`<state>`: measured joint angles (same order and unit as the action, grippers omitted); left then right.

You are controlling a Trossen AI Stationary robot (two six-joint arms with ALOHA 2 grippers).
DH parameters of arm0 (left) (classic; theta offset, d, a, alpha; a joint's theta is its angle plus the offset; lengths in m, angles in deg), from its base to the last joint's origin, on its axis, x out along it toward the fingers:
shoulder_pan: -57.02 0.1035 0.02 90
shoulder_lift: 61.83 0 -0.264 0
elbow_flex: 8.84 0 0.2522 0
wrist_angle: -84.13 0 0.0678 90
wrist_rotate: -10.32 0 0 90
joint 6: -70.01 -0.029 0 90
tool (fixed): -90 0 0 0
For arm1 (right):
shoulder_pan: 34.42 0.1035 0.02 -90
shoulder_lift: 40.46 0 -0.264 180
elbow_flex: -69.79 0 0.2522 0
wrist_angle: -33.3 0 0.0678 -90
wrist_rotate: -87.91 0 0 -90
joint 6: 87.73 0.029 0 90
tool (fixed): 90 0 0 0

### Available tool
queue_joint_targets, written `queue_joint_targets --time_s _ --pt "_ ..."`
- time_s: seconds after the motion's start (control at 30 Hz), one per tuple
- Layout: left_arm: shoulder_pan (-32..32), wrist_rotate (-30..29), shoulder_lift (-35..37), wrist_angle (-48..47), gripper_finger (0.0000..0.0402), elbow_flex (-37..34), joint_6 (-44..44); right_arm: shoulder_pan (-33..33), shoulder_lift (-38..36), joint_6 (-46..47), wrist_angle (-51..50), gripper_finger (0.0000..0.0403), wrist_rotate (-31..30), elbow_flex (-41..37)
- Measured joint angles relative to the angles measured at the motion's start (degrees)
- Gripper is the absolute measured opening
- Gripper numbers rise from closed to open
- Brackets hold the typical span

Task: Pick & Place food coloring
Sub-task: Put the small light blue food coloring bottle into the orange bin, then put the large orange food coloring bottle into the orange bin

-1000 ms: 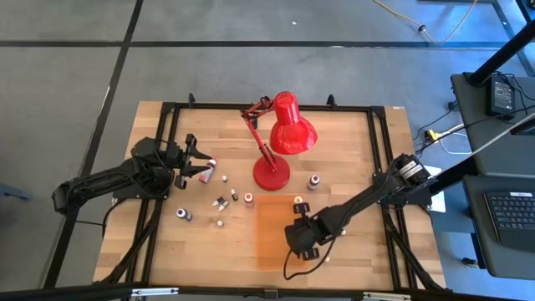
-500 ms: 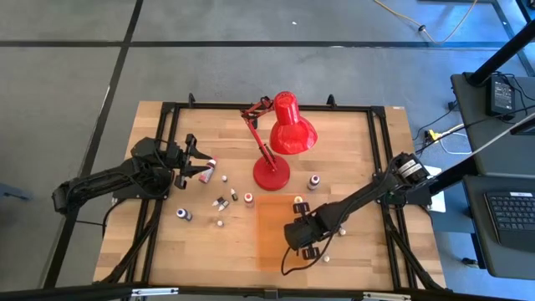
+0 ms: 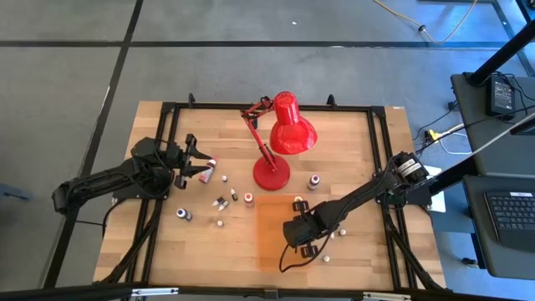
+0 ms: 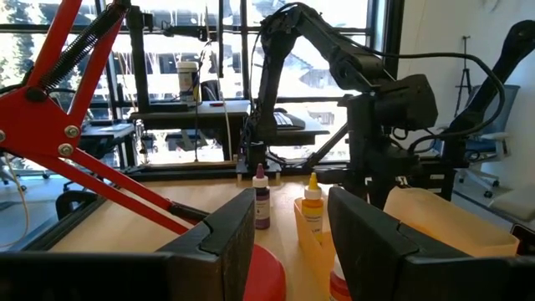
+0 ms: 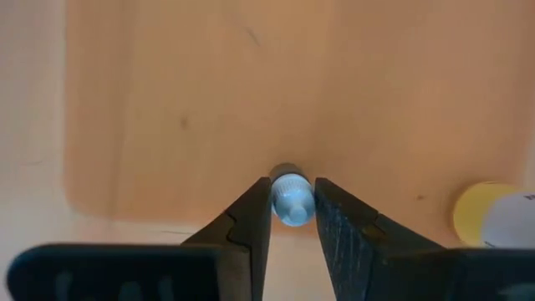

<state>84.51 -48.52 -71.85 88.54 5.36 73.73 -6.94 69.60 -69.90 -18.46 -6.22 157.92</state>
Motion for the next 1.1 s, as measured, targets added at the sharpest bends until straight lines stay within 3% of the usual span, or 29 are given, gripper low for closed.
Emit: queue_joint_targets --time_s 0.37,0.77,1.1 --pt "0.0 0.0 0.0 0.0 0.0148 0.0 0.0 0.0 0.0 1.6 0.6 0.01 0.3 0.0" --pt "0.0 0.0 0.0 0.0 0.0148 0.0 0.0 0.0 -0.9 2.3 0.6 0.0183 0.3 0.0" --pt "0.0 0.0 0.0 0.0 0.0148 0.0 0.2 0.4 -6.5 7.2 -2.7 0.0194 1.7 0.0"
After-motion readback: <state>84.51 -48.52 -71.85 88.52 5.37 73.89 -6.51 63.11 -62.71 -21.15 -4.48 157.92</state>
